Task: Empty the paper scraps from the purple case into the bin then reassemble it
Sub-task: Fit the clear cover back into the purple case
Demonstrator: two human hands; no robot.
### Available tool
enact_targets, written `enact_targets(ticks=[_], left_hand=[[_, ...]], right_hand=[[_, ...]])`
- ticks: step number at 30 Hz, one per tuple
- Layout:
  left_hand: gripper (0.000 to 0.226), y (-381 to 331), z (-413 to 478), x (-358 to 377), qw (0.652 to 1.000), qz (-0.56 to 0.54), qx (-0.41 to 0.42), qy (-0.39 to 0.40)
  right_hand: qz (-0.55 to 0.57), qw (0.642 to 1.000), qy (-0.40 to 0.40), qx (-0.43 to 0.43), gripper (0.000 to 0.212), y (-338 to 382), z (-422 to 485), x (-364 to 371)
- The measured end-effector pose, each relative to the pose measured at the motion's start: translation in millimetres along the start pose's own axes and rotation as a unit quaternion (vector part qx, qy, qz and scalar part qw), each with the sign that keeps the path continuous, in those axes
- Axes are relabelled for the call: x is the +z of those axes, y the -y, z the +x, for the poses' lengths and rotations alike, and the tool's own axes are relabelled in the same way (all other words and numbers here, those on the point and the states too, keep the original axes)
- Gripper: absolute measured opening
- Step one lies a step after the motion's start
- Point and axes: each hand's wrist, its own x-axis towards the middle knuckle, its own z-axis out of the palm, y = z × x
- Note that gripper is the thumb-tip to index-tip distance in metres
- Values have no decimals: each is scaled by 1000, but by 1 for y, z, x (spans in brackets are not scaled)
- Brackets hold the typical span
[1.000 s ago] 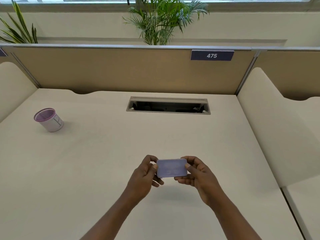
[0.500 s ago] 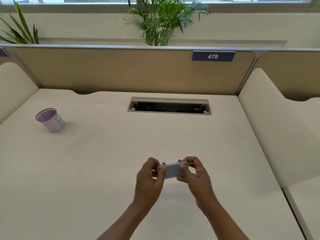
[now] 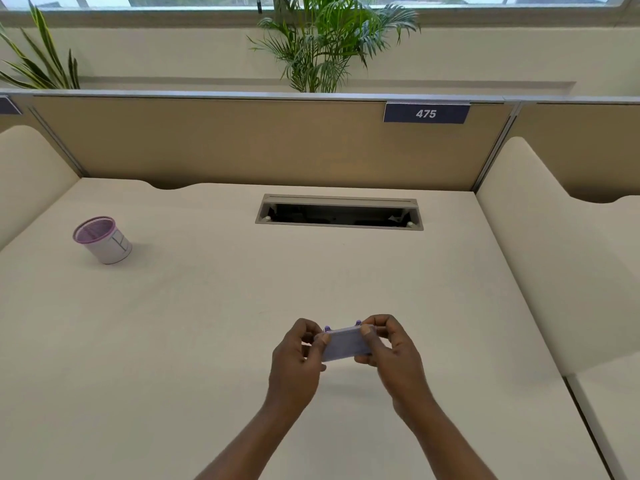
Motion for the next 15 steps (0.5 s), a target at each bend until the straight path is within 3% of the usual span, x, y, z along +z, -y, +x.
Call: enact_targets(ticks=[4,10,15], left_hand=[[19,3,9,-9,997,-39,-61,37],[17,6,17,-8,988,-91,-114,55],[26,8,23,-5,982,-96,-132,98]], right_hand=[[43,994,81,54,20,2,6,-15],[87,973,179,116,18,4,12,-27],[172,946,198,193,33,0,20,-37]])
